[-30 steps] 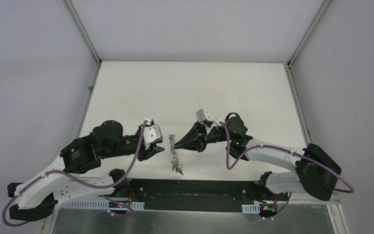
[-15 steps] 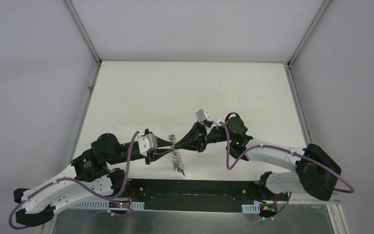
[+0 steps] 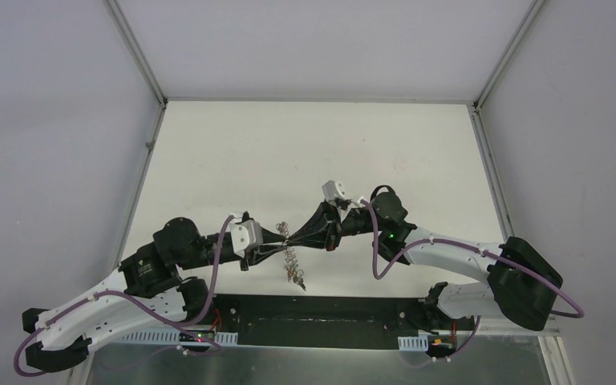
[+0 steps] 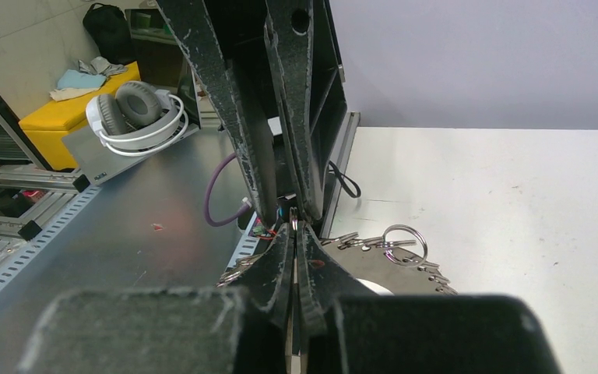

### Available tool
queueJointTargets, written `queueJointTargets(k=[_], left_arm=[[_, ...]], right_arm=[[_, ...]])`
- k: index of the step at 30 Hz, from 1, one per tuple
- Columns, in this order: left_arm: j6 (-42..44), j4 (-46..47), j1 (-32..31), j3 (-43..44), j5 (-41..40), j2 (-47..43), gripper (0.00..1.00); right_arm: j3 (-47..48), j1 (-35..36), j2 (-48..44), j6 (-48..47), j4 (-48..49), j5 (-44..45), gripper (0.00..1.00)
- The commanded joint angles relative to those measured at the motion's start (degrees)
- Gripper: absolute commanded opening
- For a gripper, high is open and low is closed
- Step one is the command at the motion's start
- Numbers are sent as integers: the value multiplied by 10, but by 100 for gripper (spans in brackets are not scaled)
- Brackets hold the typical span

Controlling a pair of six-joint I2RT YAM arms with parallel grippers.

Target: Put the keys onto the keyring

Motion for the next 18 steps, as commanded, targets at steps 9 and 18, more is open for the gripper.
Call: queueJointTargets(k=[9,18], left_arm=[[-10,-62,-3,38,-21,24,21],[-16,-61,-3,53,-14,52,13]], right_arm=[[12,3,-22,-5,39,6,0],[10,3,-21,-6,38,7,0]])
